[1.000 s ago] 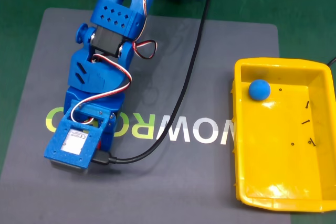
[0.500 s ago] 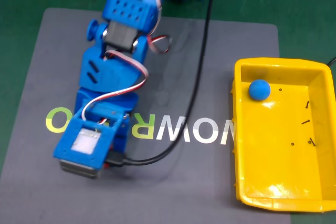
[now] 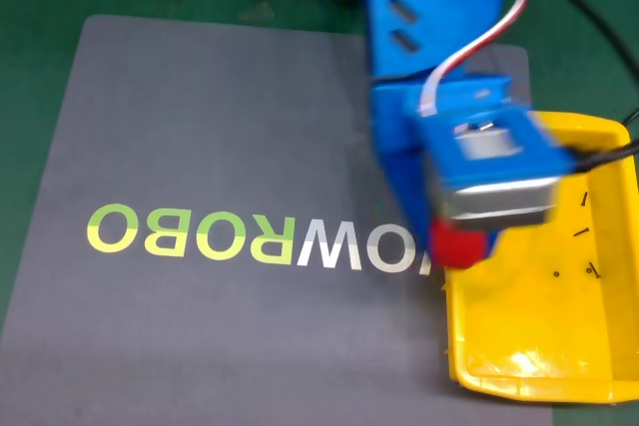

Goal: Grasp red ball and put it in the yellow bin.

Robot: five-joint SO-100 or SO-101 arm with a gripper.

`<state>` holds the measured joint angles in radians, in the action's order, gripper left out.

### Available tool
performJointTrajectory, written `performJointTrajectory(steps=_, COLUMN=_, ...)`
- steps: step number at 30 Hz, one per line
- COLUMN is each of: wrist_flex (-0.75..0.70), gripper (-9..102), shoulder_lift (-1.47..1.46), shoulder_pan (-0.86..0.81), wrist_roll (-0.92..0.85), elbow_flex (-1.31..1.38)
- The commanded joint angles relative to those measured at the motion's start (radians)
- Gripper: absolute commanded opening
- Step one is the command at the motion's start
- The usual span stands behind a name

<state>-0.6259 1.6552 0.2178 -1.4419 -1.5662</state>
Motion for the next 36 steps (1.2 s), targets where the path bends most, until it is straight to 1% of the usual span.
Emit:
performJointTrajectory(steps=1, wrist_flex=0.000, gripper=1, shoulder_lift=0.107, shoulder_pan=0.091, wrist_roll=-0.002, elbow_flex=-0.035)
performJointTrajectory(steps=8, wrist_flex=0.000, gripper=1, shoulder_lift=0.118, shoulder_pan=0.215, wrist_roll=-0.006, elbow_flex=-0.092)
performJointTrajectory(steps=17, wrist_flex=0.008, gripper=1, shoulder_lift=0.094, shoulder_pan=0.255, wrist_roll=-0.009, elbow_flex=-0.094)
performJointTrajectory(steps=19, wrist_flex=0.008, gripper=5, shoulder_lift=0.095, shoulder_pan=0.255, wrist_roll=-0.005, elbow_flex=-0.094)
performJointTrajectory(steps=22, wrist_flex=0.009, gripper=23, shoulder_lift=0.097, shoulder_pan=0.255, wrist_roll=0.000, elbow_flex=-0.094)
performJointTrajectory(steps=24, wrist_flex=0.009, gripper=27, shoulder_lift=0.097, shoulder_pan=0.253, wrist_roll=0.003, elbow_flex=-0.094)
performJointTrajectory(steps=36, wrist_flex=0.003, gripper=28, shoulder_lift=0.133, shoulder_pan=0.225, wrist_roll=0.005, elbow_flex=-0.103)
